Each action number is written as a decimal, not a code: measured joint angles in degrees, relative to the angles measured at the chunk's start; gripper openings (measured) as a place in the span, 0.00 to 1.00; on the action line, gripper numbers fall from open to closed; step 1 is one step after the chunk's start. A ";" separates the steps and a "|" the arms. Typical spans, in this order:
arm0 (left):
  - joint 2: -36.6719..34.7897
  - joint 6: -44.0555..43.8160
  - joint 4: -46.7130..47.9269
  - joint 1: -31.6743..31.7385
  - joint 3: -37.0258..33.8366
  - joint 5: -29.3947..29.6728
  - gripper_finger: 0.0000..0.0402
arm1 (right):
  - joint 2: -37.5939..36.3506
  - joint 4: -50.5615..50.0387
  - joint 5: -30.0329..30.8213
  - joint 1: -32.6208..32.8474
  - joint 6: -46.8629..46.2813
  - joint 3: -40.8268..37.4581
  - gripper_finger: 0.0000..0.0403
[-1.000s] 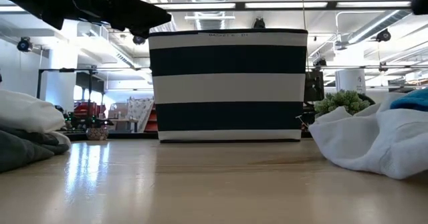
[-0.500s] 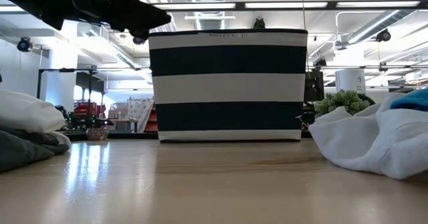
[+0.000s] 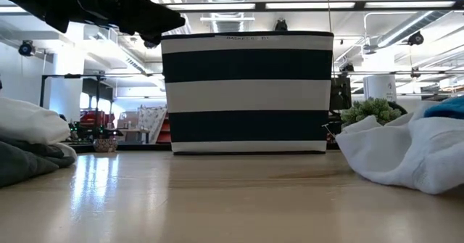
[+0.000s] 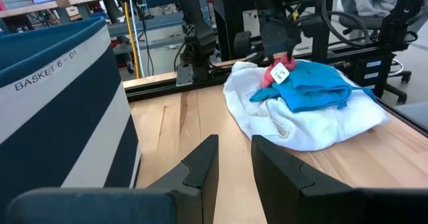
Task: Sort clothes
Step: Put the orange socks into the laundry organizer
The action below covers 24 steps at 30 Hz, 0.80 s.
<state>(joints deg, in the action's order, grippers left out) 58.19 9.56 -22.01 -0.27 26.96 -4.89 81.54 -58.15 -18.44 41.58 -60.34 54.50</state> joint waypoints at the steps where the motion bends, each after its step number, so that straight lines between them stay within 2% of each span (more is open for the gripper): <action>1: 0.00 0.00 -0.01 0.00 0.00 0.00 0.19 | 0.00 -0.39 0.02 0.02 1.02 0.34 0.29; 3: 0.00 0.00 -0.01 0.00 0.00 0.00 0.19 | 0.00 -0.53 0.13 0.03 3.03 1.55 0.13; 5: 0.00 0.00 -0.06 -0.01 0.00 0.00 0.19 | -0.01 -2.53 0.47 0.02 4.90 3.51 0.04; 9: 0.00 0.42 -1.39 -0.02 0.00 0.00 0.19 | -0.04 -9.19 1.14 -0.50 6.70 9.87 0.04; 12: -0.02 0.44 -2.27 -0.04 0.00 -0.07 0.19 | -0.06 -15.42 6.67 -1.06 8.37 16.17 0.02; 15: 0.00 0.45 -2.42 -0.04 0.00 -0.09 0.19 | -0.07 -21.20 15.67 -1.80 10.61 22.97 0.01; 18: 0.00 0.44 -2.46 0.00 0.00 -0.09 0.19 | -0.11 -25.27 28.01 -3.11 13.61 29.05 0.01; 21: 0.00 0.44 -2.46 0.00 0.00 -0.11 0.19 | -0.11 -25.93 40.53 -5.30 18.14 33.57 0.01; 24: 0.00 0.44 -2.46 0.00 0.00 -0.11 0.19 | -0.14 -25.08 50.35 -8.45 24.26 36.85 0.01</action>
<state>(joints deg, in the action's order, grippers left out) 58.19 10.01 -24.47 -0.27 26.96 -4.99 81.40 -83.23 31.92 33.14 -36.08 91.35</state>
